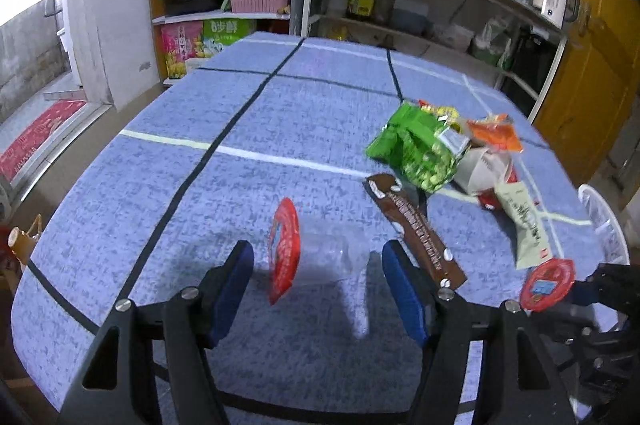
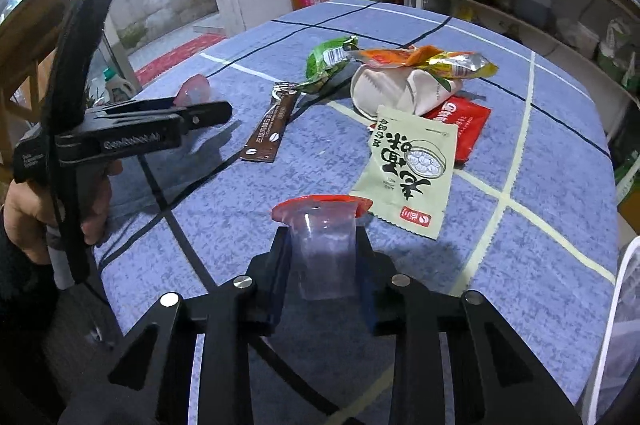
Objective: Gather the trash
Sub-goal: 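Grasp a red-lidded clear cup with the left tool while the right tool grasps another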
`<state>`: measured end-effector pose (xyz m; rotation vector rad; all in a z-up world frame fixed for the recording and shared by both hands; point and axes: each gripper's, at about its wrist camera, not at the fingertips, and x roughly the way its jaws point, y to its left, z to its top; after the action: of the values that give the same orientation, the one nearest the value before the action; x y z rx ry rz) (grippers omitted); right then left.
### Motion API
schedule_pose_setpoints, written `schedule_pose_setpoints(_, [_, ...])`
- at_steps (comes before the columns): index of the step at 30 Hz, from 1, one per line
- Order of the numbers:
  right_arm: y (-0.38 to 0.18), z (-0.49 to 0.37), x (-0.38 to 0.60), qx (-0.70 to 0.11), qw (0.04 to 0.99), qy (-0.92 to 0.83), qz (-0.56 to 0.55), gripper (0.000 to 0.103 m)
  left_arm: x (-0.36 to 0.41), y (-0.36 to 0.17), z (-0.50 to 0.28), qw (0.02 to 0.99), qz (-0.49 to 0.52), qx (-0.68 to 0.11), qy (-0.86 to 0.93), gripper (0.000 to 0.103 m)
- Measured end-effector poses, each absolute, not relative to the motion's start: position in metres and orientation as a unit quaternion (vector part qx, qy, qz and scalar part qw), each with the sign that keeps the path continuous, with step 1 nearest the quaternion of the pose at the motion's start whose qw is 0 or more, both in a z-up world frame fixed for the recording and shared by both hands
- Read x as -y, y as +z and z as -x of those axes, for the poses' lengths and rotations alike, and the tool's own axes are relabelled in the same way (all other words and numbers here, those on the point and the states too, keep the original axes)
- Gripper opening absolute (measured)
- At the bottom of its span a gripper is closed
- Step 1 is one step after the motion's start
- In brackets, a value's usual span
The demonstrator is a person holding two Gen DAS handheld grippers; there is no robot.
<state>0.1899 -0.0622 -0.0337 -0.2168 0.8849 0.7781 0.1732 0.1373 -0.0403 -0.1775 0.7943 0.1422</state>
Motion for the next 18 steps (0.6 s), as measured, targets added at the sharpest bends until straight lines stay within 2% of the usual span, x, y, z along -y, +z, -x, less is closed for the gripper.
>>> schedule_pose_setpoints(2, [-0.033, -0.189, 0.064, -0.416, 0.828, 0.363, 0.101, 0.031, -0.136, -0.040, -0.175, 0.915, 0.081, -0.388, 0.079, 0.058])
schedule_pose_setpoints(3, [-0.033, -0.189, 0.065, -0.416, 0.828, 0.363, 0.099, 0.031, -0.135, -0.040, -0.176, 0.915, 0.078, -0.388, 0.082, 0.052])
schedule_pose_setpoints(18, [-0.007, -0.188, 0.125, -0.384, 0.866, 0.317, 0.051, 0.030, -0.096, -0.002, -0.156, 0.942, 0.082, -0.324, 0.001, 0.051])
